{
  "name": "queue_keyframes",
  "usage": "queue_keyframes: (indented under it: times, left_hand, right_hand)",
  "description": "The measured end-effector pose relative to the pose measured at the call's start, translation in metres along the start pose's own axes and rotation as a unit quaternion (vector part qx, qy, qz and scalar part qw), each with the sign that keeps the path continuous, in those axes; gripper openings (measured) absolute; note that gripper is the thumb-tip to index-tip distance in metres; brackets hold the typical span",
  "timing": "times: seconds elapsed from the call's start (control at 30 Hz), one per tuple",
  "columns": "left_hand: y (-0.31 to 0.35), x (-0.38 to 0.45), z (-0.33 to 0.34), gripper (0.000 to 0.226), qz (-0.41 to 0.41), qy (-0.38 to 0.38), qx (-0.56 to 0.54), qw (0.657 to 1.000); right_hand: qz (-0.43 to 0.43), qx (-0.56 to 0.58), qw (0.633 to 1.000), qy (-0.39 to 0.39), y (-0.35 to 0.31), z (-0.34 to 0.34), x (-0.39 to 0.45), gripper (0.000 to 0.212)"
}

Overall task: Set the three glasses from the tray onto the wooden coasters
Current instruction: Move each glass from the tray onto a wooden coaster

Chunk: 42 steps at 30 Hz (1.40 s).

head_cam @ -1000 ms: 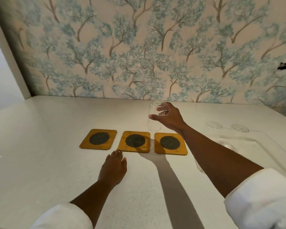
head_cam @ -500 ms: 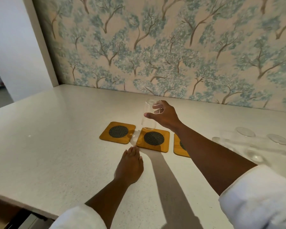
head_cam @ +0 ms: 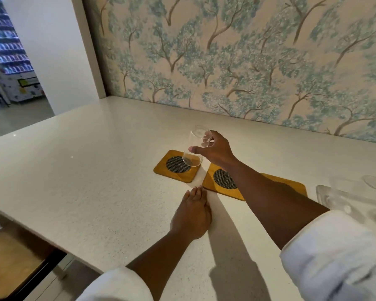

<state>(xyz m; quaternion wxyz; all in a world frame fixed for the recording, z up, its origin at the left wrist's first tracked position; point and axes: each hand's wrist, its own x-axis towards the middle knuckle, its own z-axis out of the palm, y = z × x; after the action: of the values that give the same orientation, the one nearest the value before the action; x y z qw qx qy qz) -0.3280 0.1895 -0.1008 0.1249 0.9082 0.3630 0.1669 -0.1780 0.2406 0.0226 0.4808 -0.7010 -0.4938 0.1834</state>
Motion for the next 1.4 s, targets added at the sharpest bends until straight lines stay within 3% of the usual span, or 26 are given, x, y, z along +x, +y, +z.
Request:
queue_keyframes:
  times: [0.83, 0.97, 1.23, 1.4]
  left_hand:
    - [-0.004, 0.003, 0.002, 0.054, -0.02, -0.026, 0.007, 0.999]
    - [-0.004, 0.004, 0.004, 0.053, -0.018, -0.023, 0.0, 1.0]
    - [-0.005, 0.003, 0.004, 0.054, -0.01, -0.018, 0.008, 1.0]
    - [-0.003, 0.002, 0.0, 0.055, -0.008, -0.004, -0.008, 1.0]
  right_hand:
    - [0.001, -0.056, 0.997, -0.052, 0.017, 0.075, 0.036, 0.077]
    - [0.004, -0.057, 0.997, -0.051, 0.019, 0.077, 0.037, 0.072]
    - [0.016, -0.033, 0.998, -0.042, 0.017, 0.062, 0.031, 0.089]
    - [0.012, -0.032, 0.999, -0.004, 0.014, 0.033, 0.021, 0.082]
